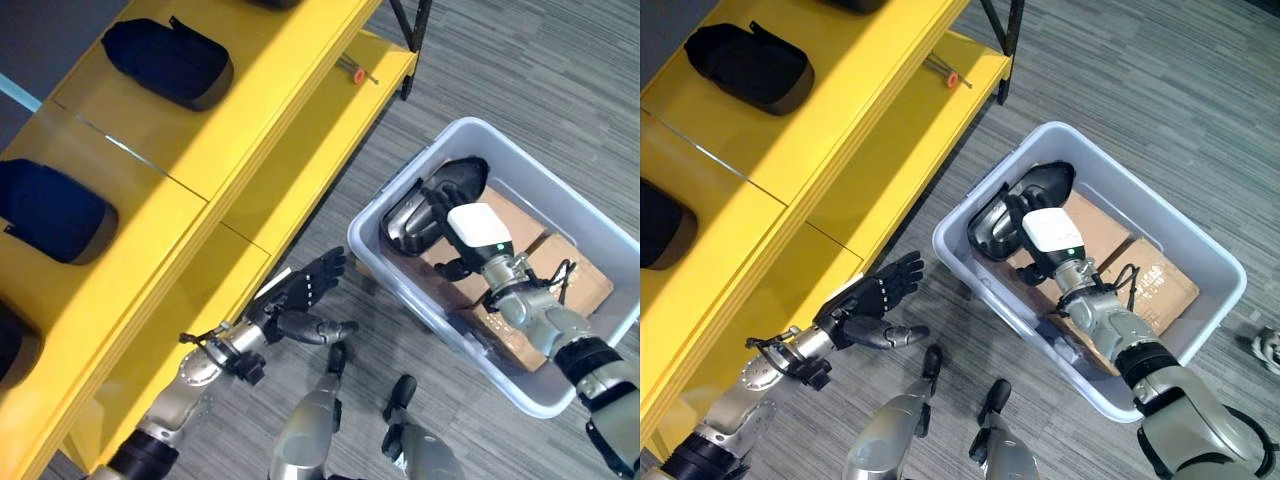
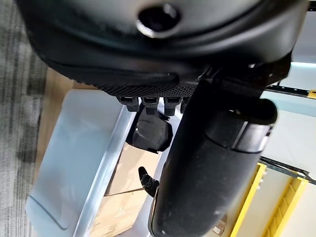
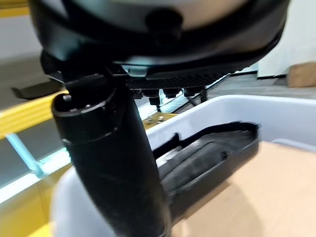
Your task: Move parts from the plastic box to the shelf.
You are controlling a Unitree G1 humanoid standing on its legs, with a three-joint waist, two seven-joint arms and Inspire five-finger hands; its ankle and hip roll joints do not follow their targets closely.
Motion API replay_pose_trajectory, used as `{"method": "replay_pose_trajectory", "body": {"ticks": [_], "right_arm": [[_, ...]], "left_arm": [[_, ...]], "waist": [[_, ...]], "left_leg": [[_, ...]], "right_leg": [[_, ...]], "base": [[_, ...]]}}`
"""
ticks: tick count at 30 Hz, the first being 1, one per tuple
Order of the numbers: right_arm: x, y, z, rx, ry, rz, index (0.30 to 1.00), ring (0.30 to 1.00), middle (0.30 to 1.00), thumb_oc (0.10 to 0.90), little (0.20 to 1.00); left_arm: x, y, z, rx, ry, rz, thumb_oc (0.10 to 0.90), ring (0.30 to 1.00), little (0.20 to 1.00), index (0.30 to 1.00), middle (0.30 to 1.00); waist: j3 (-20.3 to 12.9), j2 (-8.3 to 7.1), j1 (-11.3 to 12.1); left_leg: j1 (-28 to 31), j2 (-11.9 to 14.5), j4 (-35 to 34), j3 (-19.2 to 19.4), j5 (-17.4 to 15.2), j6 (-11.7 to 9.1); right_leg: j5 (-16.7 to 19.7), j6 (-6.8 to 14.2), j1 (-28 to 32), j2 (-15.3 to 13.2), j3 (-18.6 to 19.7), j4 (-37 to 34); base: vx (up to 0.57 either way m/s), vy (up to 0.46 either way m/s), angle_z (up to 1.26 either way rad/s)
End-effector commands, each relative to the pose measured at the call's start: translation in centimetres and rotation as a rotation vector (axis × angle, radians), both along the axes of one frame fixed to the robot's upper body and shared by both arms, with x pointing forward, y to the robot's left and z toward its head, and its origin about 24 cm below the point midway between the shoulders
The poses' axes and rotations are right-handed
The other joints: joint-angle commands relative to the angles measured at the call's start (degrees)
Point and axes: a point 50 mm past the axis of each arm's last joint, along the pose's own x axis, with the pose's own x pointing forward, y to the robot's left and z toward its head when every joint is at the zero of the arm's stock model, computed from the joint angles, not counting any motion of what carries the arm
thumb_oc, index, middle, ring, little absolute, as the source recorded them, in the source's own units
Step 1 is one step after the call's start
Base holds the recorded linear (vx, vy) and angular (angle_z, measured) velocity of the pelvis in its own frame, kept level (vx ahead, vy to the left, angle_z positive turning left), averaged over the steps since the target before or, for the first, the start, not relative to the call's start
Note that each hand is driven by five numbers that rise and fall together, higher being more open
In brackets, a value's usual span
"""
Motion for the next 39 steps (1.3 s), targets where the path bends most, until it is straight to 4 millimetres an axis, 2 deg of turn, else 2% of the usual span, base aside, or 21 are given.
{"method": "replay_pose_trajectory", "body": {"ticks": [1,4,6,11,18,26,28,34,36,37,39], "right_arm": [[1.2,-0.1,5.5,-0.032,-0.220,0.000,1.000,1.000,1.000,0.900,1.000],[1.5,-0.7,6.2,-0.066,-0.256,-0.044,1.000,1.000,1.000,0.900,1.000],[1.8,-1.2,7.3,-0.144,-0.337,-0.088,1.000,1.000,1.000,0.900,1.000],[1.9,-2.0,8.6,-0.308,-0.425,-0.148,1.000,1.000,1.000,0.900,1.000],[2.4,-2.0,9.4,-0.401,-0.369,-0.156,1.000,1.000,1.000,0.900,1.000],[3.2,-2.9,9.6,-0.450,-0.249,-0.249,1.000,1.000,1.000,0.900,1.000],[3.5,-3.7,9.9,-0.441,-0.211,-0.312,1.000,1.000,1.000,0.900,1.000],[4.0,-4.2,10.3,-0.387,-0.128,-0.394,1.000,1.000,1.000,0.900,1.000],[3.8,-5.1,10.1,-0.328,-0.144,-0.472,1.000,1.000,1.000,0.900,1.000],[3.5,-5.6,9.6,-0.230,-0.192,-0.501,1.000,1.000,1.000,0.900,1.000],[3.3,-4.9,9.6,-0.159,-0.280,-0.454,1.000,1.000,1.000,0.900,1.000]], "left_arm": [[-0.5,-1.1,2.8,-0.058,-0.131,-0.103,0.900,1.000,1.000,1.000,1.000],[-0.4,-1.3,2.9,-0.046,-0.138,-0.117,0.900,1.000,1.000,1.000,1.000],[-0.2,-1.7,3.2,-0.049,-0.145,-0.129,0.900,1.000,1.000,1.000,1.000],[-0.5,-2.1,3.0,-0.044,-0.134,-0.144,0.900,1.000,1.000,1.000,1.000],[-0.6,-2.3,2.8,-0.053,-0.134,-0.156,0.900,1.000,1.000,1.000,1.000],[-0.4,-2.1,3.0,-0.042,-0.141,-0.160,0.900,1.000,1.000,1.000,1.000],[-0.5,-2.1,3.0,-0.030,-0.150,-0.164,0.900,1.000,1.000,1.000,1.000],[-0.6,-2.1,3.0,-0.021,-0.156,-0.159,0.900,1.000,1.000,1.000,1.000],[-0.6,-2.2,3.1,-0.023,-0.158,-0.165,0.900,1.000,1.000,1.000,1.000],[-0.7,-2.3,3.2,-0.026,-0.163,-0.171,0.900,1.000,1.000,1.000,1.000],[-0.8,-2.5,3.3,-0.033,-0.167,-0.173,0.900,1.000,1.000,1.000,1.000]], "waist": [[-2.38,-0.94,-0.92],[-1.58,-0.68,-0.74],[-0.80,0.01,-0.73],[0.22,1.45,-0.62],[1.33,2.68,-0.21],[2.52,3.59,0.93],[2.52,4.10,1.67],[2.52,5.22,2.52],[2.52,5.64,2.59],[2.52,6.06,2.25],[2.52,6.10,1.47]], "left_leg": [[-2.54,-1.05,4.49,2.35,-4.96,-0.83],[-2.86,-1.10,4.20,2.15,-4.72,-0.71],[-3.06,-1.16,4.02,1.94,-4.57,-0.56],[-3.29,-1.52,4.09,1.47,-4.61,-0.23],[-4.12,-1.73,3.50,1.41,-3.86,-0.12],[-6.39,-1.79,3.18,1.16,-2.72,-0.13],[-8.43,-1.78,3.00,0.72,-1.96,-0.13],[-11.65,-1.79,2.52,0.28,-0.68,-0.17],[-12.61,-1.69,2.31,0.33,-0.30,-0.20],[-12.48,-1.63,1.98,0.46,-0.35,-0.13],[-11.93,-1.64,1.90,0.68,-0.61,-0.06]], "right_leg": [[-6.57,0.45,-1.53,-0.59,3.19,8.69],[-6.73,0.40,-2.62,-0.26,3.24,9.61],[-7.34,0.27,-3.76,-0.17,3.36,11.31],[-8.49,0.22,-5.58,-0.40,3.37,14.50],[-8.96,0.02,-7.54,-0.53,2.86,16.43],[-10.45,-0.34,-11.18,-0.64,1.63,21.03],[-10.94,-0.58,-13.77,-0.54,0.93,23.02],[-12.05,-0.93,-18.13,-0.41,0.06,26.83],[-12.29,-0.98,-19.49,-0.34,-0.06,27.84],[-12.29,-1.01,-19.69,-0.20,0.14,27.86],[-12.04,-0.88,-19.41,-0.11,0.61,27.29]], "base": [[-0.01,-0.054,0.07],[-0.05,-0.057,0.04],[-0.05,-0.009,0.06],[-0.01,0.006,0.01],[-0.05,0.019,0.01],[-0.04,-0.011,0.03],[-0.06,-0.037,0.02],[-0.04,-0.014,0.10],[-0.05,-0.021,0.03],[-0.03,0.002,0.02],[-0.02,0.001,0.01]]}}
